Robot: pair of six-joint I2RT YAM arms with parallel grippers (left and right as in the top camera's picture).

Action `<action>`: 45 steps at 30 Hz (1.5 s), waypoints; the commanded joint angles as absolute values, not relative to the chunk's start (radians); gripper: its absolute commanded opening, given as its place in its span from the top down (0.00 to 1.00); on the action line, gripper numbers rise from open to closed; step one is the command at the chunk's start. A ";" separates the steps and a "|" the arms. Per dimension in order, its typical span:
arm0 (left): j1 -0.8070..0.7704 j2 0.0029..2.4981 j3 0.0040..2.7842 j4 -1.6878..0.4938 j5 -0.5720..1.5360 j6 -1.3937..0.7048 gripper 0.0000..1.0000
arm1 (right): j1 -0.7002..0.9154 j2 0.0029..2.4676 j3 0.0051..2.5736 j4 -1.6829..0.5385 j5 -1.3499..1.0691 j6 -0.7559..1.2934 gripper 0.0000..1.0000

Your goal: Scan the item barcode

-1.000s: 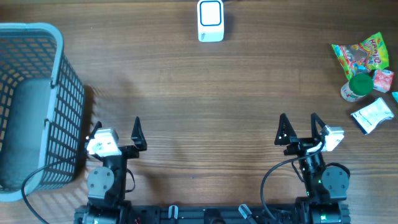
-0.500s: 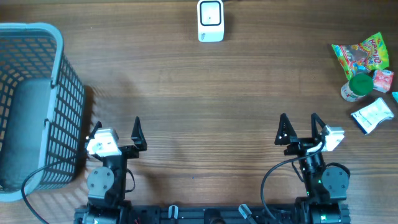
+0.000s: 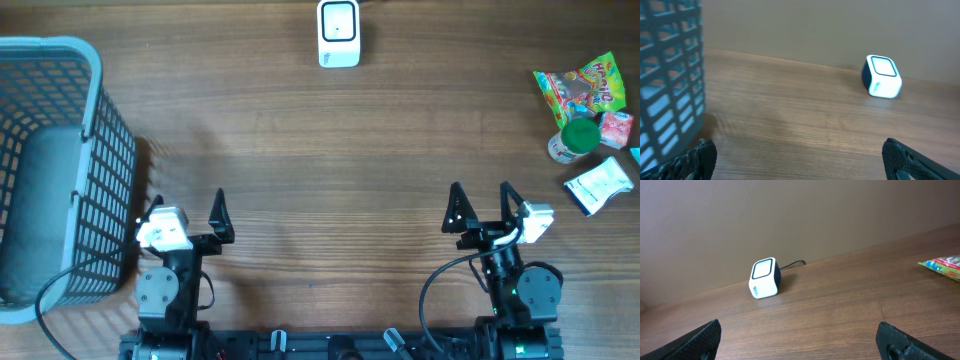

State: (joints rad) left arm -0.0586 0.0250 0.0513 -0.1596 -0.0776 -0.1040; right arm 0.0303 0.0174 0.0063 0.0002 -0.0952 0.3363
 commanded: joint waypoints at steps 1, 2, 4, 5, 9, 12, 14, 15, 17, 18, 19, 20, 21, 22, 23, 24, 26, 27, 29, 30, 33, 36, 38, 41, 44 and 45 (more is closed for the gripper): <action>-0.052 0.008 0.044 -0.160 -0.015 -0.102 0.00 | 0.036 0.004 0.005 0.002 -0.075 0.342 0.00; -0.052 0.006 0.044 -0.161 -0.013 -0.097 0.00 | 0.036 0.004 0.005 0.002 -0.075 0.342 0.00; -0.052 0.006 0.044 -0.162 -0.007 -0.086 0.00 | 0.036 0.004 0.005 0.002 -0.075 0.342 0.00; -0.052 0.006 0.044 -0.162 -0.007 -0.086 0.00 | 0.036 0.004 0.005 0.002 -0.075 0.343 0.00; -0.052 0.004 0.044 -0.162 -0.007 -0.086 0.00 | 0.036 0.004 0.005 0.002 -0.075 0.343 0.00; -0.052 0.004 0.044 -0.163 -0.008 -0.086 0.00 | 0.036 0.004 0.005 0.002 -0.075 0.343 0.00; -0.052 0.004 0.044 -0.163 -0.010 -0.086 0.00 | 0.036 0.004 0.005 0.002 -0.075 0.343 0.00; -0.052 0.004 0.044 -0.163 -0.011 -0.086 0.00 | 0.036 0.004 0.005 0.002 -0.075 0.342 0.00; -0.052 0.004 0.044 -0.162 -0.012 -0.087 0.00 | 0.036 0.004 0.005 0.002 -0.075 0.342 0.00; -0.052 0.004 0.044 -0.162 -0.012 -0.087 0.00 | 0.036 0.004 0.005 0.002 -0.075 0.342 0.00; -0.052 0.004 0.044 -0.162 -0.014 -0.087 0.00 | 0.036 0.004 0.005 0.002 -0.075 0.342 0.01; -0.052 0.004 0.044 -0.162 -0.016 -0.088 0.00 | 0.036 0.004 0.005 0.002 -0.075 0.343 0.00; -0.052 0.004 0.044 -0.162 -0.016 -0.088 0.00 | 0.036 0.004 0.005 0.002 -0.075 0.343 0.00; -0.052 0.004 0.044 -0.162 -0.018 -0.092 0.00 | 0.036 0.004 0.005 0.002 -0.075 0.343 0.00; -0.052 0.004 0.044 -0.161 -0.021 -0.100 0.00 | 0.036 0.004 0.005 0.002 -0.075 0.343 0.00; -0.050 0.004 0.044 -0.161 -0.025 -0.114 0.00 | 0.036 0.004 0.005 0.002 -0.075 0.342 0.00; -0.040 0.004 0.044 -0.161 -0.027 -0.135 0.00 | 0.036 0.004 0.005 0.002 -0.075 0.343 0.00; -0.033 0.004 0.044 -0.160 -0.027 -0.140 0.00 | 0.036 0.004 0.005 0.002 -0.075 0.342 0.00; -0.025 0.004 0.044 -0.160 -0.027 -0.139 0.00 | 0.036 0.004 0.005 0.002 -0.075 0.342 0.00; -0.022 0.004 0.044 -0.157 -0.027 -0.139 0.00 | 0.036 0.004 0.005 0.002 -0.075 0.343 0.00; -0.016 0.004 0.044 -0.157 -0.027 -0.139 0.00 | 0.036 0.004 0.005 0.003 -0.075 0.342 0.00; -0.017 0.004 0.044 -0.157 -0.027 -0.139 0.00 | 0.036 0.004 0.005 0.003 -0.075 0.342 0.00; -0.017 0.004 0.044 -0.157 -0.027 -0.139 0.00 | 0.036 0.004 0.005 0.002 -0.075 0.343 0.00; -0.017 0.004 0.044 -0.157 -0.027 -0.139 0.00 | 0.036 0.004 0.005 0.002 -0.075 0.343 0.01; -0.017 0.004 0.044 -0.157 -0.027 -0.139 0.00 | 0.036 0.004 0.005 0.002 -0.075 0.342 0.00; -0.017 0.004 0.044 -0.157 -0.027 -0.139 0.00 | 0.036 0.004 0.005 0.002 -0.075 0.343 0.00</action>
State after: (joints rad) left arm -0.0238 0.0174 0.0513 -0.1627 -0.0246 -0.1226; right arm 0.0303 0.0174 0.0063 0.0002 -0.0952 0.3367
